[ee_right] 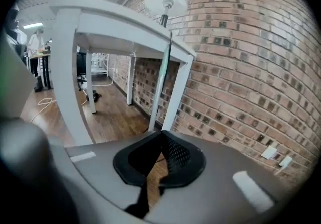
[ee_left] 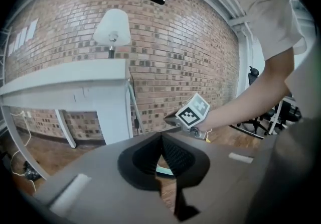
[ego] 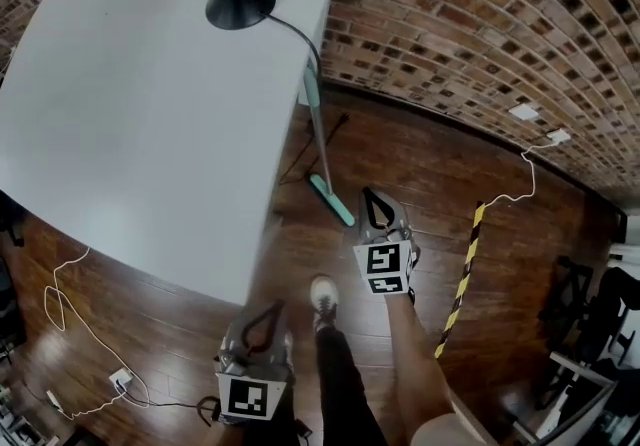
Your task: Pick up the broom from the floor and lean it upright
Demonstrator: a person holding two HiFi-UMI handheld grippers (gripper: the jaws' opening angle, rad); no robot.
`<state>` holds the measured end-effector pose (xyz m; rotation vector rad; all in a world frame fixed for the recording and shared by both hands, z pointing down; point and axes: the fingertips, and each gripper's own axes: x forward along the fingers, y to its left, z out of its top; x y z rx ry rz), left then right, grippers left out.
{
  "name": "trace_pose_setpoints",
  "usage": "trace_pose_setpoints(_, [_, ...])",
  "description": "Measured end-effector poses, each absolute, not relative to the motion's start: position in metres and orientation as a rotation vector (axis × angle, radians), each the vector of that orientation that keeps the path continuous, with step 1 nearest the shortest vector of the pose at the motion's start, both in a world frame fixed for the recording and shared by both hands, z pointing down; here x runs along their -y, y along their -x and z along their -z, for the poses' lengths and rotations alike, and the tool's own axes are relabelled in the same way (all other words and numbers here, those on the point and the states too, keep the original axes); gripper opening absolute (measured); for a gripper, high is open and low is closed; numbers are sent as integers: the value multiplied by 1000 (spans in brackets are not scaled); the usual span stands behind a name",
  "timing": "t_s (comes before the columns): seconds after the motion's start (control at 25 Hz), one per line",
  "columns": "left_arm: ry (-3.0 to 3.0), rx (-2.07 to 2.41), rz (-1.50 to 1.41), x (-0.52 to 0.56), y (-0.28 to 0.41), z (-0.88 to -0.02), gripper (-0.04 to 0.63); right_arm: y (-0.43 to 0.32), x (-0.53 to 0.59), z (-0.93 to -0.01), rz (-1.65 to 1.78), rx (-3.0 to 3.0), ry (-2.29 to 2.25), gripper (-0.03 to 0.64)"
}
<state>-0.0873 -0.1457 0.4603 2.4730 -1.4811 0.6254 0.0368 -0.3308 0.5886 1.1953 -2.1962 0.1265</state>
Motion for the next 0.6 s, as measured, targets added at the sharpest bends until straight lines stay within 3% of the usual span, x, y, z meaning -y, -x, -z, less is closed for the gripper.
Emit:
trace_pose_setpoints(0.24, [-2607, 1562, -529, 148, 98, -370, 2, -51, 275, -475, -86, 2251, -1311, 14])
trace_pose_setpoints(0.6, [-2499, 1707, -323, 125, 140, -235, 2, -53, 181, -259, 241, 2273, -1402, 11])
